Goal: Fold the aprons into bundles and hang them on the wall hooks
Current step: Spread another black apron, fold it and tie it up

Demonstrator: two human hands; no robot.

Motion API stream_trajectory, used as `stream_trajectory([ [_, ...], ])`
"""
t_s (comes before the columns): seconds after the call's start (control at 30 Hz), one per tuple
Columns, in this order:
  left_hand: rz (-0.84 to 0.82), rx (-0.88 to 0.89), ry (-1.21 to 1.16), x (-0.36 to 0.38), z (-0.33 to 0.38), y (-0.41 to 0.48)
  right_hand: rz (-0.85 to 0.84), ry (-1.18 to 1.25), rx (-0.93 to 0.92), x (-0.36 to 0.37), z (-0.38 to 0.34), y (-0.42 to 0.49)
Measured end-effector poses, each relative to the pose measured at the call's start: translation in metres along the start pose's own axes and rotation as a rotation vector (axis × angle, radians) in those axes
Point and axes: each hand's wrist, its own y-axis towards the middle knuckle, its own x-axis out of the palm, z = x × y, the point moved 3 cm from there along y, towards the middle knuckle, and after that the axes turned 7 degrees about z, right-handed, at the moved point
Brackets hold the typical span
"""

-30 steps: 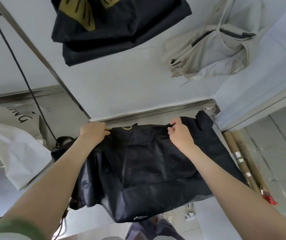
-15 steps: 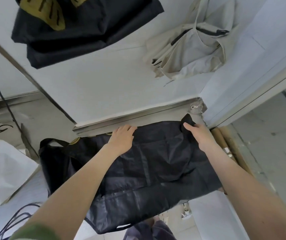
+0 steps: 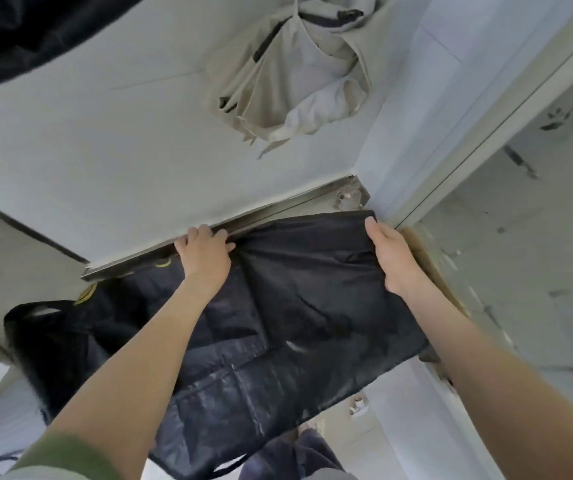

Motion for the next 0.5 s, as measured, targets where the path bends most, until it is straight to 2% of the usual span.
stream_trajectory([
  [0.1,0.142,-0.054,-0.124,-0.011,0.010,-0.016,-0.188,-0.068,0.144,-0.011,0.021,-0.009],
  [0.2,0.217,0.201,-0.241,-0.009,0.022,-0.047,-0.284,-0.253,0.263,-0.022,0.048,-0.021],
  [0.23,0.174,0.333,-0.271,-0.006,0.025,-0.058,-0.312,-0.312,0.267,-0.024,0.056,-0.025],
  [0.3,-0.039,0.541,-0.265,0.004,0.029,-0.082,-0.306,-0.389,0.222,-0.030,0.070,-0.029],
  [0.37,-0.241,0.623,-0.083,0.017,0.023,-0.102,-0.219,-0.396,0.172,-0.032,0.076,-0.030],
  [0.43,-0.268,0.649,0.112,0.024,0.018,-0.116,-0.120,-0.345,0.185,-0.033,0.078,-0.029],
  [0.5,-0.228,0.615,0.190,0.023,0.021,-0.125,-0.052,-0.303,0.216,-0.033,0.077,-0.028],
])
